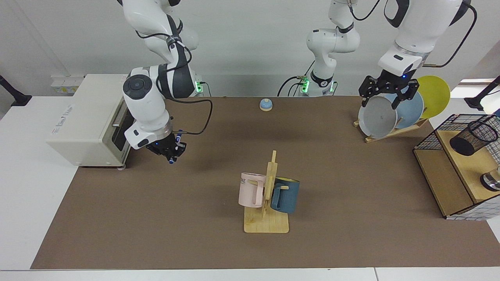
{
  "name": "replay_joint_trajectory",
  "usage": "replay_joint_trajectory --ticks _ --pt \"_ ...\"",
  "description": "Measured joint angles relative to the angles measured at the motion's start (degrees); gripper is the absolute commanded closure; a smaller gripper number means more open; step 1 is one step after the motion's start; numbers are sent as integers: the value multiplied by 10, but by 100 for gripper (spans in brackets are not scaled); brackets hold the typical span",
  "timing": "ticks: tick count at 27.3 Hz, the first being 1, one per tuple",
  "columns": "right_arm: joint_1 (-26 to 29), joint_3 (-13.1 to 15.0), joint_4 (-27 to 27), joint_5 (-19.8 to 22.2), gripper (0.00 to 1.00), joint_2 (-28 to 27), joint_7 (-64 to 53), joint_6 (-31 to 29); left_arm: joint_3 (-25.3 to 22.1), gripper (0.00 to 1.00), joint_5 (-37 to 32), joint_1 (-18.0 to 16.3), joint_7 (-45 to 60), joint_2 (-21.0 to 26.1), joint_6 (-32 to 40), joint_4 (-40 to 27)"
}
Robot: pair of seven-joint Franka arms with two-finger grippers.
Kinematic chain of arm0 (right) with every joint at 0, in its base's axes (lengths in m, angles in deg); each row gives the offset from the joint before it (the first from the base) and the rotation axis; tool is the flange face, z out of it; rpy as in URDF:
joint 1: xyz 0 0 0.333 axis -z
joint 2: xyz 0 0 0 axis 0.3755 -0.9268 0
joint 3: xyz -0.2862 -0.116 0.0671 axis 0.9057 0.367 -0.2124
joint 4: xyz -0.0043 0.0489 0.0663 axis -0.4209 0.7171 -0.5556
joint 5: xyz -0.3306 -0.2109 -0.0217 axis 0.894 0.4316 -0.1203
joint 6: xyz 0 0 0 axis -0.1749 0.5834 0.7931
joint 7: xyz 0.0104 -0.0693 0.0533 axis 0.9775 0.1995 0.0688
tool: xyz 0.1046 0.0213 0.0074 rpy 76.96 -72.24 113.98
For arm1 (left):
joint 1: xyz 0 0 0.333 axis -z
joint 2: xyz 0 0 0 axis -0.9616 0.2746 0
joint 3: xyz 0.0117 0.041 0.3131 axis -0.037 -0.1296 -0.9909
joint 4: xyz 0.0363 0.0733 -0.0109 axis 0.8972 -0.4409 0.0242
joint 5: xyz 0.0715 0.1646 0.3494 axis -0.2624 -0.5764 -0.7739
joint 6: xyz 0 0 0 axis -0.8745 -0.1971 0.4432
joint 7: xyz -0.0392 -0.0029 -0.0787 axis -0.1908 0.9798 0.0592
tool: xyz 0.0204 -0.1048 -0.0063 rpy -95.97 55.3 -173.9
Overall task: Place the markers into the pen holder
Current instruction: 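Carry the marker to the middle while the left gripper reaches toward it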
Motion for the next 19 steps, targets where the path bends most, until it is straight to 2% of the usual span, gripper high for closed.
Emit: replay_joint_trajectory --ticks 8,19 --pt "-57 -2 -33 -25 100 10 126 57 9 0 36 13 -99 0 -18 0" --pt "-112 -6 -39 -58 100 15 337 64 14 0 170 14 -226 0 -32 0"
